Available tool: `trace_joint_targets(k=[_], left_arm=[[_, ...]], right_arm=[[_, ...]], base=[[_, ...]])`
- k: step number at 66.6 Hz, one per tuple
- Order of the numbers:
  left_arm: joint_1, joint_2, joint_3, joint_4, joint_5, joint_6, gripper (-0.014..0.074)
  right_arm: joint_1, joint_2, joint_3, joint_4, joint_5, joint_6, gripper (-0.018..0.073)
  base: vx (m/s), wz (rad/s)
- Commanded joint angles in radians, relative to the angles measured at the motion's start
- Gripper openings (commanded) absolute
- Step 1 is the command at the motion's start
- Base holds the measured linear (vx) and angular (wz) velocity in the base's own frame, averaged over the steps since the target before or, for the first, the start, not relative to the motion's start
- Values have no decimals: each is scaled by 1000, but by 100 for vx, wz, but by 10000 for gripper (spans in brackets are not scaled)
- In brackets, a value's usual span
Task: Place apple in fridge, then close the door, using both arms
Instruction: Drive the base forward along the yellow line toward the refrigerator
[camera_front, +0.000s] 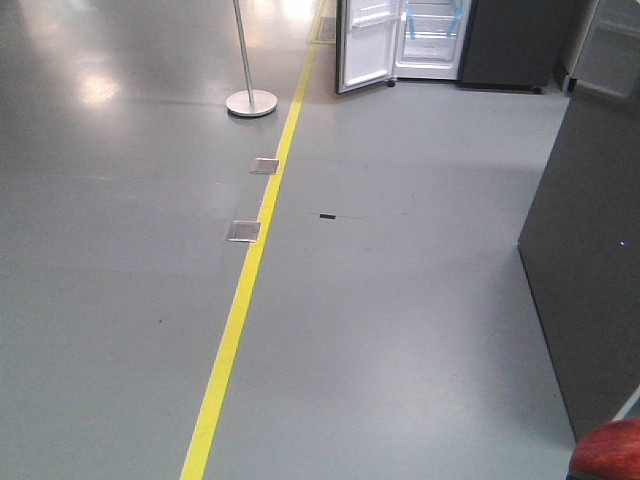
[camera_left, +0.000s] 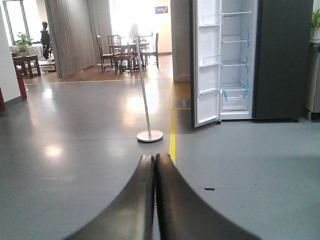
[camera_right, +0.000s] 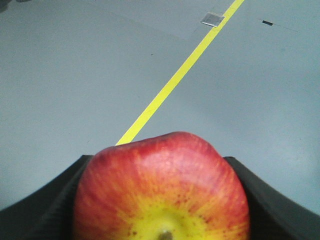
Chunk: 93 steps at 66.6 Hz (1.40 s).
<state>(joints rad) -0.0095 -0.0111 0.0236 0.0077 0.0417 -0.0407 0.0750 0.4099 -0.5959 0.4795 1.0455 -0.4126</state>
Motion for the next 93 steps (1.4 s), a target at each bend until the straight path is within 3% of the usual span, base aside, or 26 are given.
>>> trace_joint_targets(k=[1, 93], left_arm=[[1, -15, -17, -8, -75, 1, -6], [1, -15, -17, -8, -75, 1, -6]], right_arm=[[-5, 7, -28, 30, -59, -5, 85], [-5, 7, -28, 30, -59, -5, 85]], base=[[19, 10], [24, -3]])
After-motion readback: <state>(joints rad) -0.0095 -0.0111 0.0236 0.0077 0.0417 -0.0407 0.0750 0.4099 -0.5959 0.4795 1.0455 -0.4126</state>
